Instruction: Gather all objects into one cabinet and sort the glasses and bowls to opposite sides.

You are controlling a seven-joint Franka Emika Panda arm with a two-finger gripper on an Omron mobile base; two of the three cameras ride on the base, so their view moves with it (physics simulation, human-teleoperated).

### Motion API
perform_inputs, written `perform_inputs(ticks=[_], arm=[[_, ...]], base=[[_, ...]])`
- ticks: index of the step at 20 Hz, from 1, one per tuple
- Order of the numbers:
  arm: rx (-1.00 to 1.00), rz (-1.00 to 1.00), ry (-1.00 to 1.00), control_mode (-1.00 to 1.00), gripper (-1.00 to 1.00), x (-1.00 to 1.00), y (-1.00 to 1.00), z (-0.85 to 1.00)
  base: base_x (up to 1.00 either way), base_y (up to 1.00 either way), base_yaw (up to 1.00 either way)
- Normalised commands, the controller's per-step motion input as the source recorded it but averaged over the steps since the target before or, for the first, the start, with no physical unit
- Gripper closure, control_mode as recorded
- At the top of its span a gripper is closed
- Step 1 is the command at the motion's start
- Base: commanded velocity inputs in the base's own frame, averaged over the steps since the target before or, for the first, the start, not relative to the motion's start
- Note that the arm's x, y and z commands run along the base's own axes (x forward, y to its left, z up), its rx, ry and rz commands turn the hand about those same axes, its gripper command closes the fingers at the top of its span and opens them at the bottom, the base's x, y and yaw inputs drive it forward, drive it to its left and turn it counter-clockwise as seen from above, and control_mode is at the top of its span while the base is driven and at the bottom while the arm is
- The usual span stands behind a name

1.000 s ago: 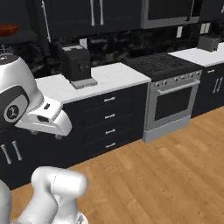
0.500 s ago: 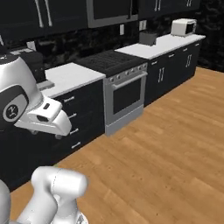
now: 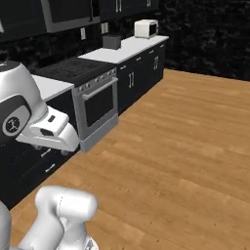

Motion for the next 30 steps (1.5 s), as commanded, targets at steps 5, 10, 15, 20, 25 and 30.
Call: perform_inputs(ticks=[5,10,15,20,25,30], arm=[[0.0,0.0,0.0,1.0,-1.0,0.0,0.0,0.0],[0.0,0.0,0.0,1.0,-1.0,0.0,0.0,0.0],[0.0,0.0,0.0,1.0,-1.0,0.0,0.0,0.0],[0.0,0.0,0.0,1.0,-1.0,0.0,0.0,0.0],[0.0,0.0,0.0,1.0,-1.0,0.0,0.0,0.0],[0.0,0.0,0.0,1.0,-1.0,0.0,0.0,0.0]], base=[[0.2,0.1,-0.31],[0.55,0.27,-0.26],[0.88,0.2,-0.19],[0.99,0.04,-0.1],[1.0,0.09,-0.08],[1.0,0.22,-0.11]])
